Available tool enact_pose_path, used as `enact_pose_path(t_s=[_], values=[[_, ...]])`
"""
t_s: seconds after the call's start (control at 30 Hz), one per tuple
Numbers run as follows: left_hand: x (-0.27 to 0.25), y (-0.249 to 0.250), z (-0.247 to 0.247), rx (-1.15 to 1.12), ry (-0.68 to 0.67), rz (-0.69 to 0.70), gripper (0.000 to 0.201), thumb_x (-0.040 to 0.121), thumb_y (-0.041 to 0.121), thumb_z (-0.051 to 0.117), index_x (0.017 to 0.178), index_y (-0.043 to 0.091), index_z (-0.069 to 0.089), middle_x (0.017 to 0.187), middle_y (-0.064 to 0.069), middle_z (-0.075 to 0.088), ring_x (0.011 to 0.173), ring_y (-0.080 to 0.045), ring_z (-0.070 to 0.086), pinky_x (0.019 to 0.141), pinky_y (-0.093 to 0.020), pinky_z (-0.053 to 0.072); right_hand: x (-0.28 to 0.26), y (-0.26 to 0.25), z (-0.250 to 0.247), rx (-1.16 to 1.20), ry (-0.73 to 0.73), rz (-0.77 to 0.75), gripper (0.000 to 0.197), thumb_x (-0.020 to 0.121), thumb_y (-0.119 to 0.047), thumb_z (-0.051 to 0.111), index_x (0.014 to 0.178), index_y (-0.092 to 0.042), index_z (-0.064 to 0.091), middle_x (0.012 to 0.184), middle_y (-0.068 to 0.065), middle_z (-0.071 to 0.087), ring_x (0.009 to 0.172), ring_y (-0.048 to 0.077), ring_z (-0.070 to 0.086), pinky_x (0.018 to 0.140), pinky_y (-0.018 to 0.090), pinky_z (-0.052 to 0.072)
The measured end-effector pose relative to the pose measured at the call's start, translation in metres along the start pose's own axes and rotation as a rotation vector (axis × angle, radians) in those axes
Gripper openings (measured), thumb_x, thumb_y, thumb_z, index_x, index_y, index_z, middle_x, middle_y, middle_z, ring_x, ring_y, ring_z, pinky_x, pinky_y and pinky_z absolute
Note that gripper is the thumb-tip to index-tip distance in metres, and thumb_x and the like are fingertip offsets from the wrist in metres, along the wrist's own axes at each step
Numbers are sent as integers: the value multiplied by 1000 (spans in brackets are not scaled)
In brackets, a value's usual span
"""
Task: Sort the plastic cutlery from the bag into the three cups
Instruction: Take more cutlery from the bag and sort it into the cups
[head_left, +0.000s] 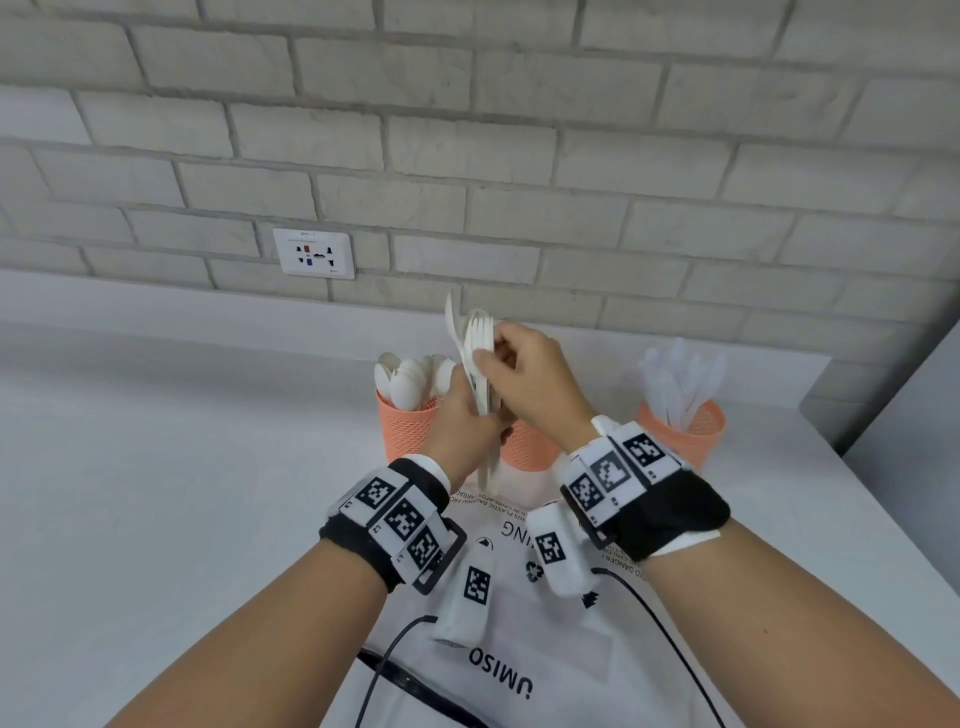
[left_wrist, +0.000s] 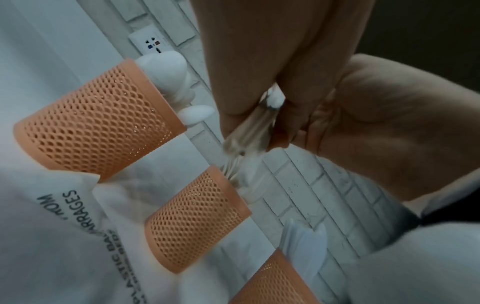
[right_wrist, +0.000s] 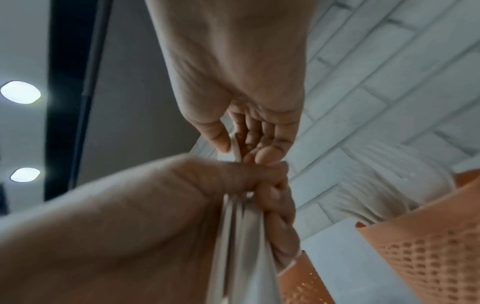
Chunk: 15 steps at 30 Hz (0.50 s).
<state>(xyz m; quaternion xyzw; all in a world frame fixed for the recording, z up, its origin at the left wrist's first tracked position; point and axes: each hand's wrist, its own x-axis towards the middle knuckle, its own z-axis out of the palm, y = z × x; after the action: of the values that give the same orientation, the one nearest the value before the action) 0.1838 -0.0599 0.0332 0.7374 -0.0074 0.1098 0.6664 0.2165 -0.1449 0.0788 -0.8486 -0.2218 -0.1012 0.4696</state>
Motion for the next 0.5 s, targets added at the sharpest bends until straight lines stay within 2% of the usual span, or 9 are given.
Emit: enact_pose_path(t_s=[0.07, 0.1, 0.2, 0.27, 0.33, 0.43, 0.5], values=[[-2, 3, -3, -53, -60, -22, 34, 86, -1, 58, 117, 4, 44, 71, -1, 51, 57, -11, 49, 53, -20, 44, 4, -2, -11, 223, -22, 93, 7, 90, -10, 52, 88, -6, 58, 85, 15, 64, 66, 21, 58, 64, 34, 50], [-2, 4, -5, -72, -92, -36, 30, 87, 0, 58, 114, 6, 45, 68, -1, 49, 54, -10, 47, 51, -19, 43, 7, -3, -17, 344, -10, 120, 8, 92, -9, 51, 88, -12, 57, 84, 9, 62, 65, 16, 57, 60, 28, 48], [-1, 4, -11, -115, -136, -60, 15, 89, -1, 55, 94, 12, 49, 66, 0, 45, 52, -9, 43, 52, -18, 42, 16, -1, -42, 526, 172, 87, 19, 94, -7, 48, 85, -22, 54, 80, -4, 57, 66, 7, 50, 56, 18, 39], [-1, 2, -12, -164, -132, -81, 16, 92, 1, 50, 89, 16, 49, 66, -1, 43, 53, -10, 41, 54, -21, 40, 25, 7, -58, 500, 332, 17, 18, 94, -7, 49, 85, -22, 53, 77, -6, 54, 64, 4, 47, 60, 18, 39], [-2, 1, -13, -206, -130, -93, 15, 94, 3, 46, 90, 17, 49, 67, 0, 42, 55, -10, 40, 56, -23, 38, 30, 18, -68, 376, 453, -56, 9, 92, -5, 51, 93, -14, 52, 80, -6, 54, 68, 5, 49, 65, 19, 42], [-2, 2, -14, -214, -142, -108, 12, 96, 8, 44, 89, 16, 49, 69, 0, 46, 57, -11, 42, 59, -23, 40, 27, 41, -64, 134, 499, -80, 29, 89, -1, 53, 117, -5, 48, 80, -6, 54, 70, 8, 52, 64, 14, 42], [-1, 2, -13, -221, -146, -101, 10, 97, 11, 42, 90, 15, 48, 71, 0, 49, 58, -12, 44, 63, -25, 41, 20, 56, -52, 23, 479, -67, 40, 88, 0, 52, 127, -9, 45, 74, -8, 50, 66, 6, 51, 67, 16, 41]])
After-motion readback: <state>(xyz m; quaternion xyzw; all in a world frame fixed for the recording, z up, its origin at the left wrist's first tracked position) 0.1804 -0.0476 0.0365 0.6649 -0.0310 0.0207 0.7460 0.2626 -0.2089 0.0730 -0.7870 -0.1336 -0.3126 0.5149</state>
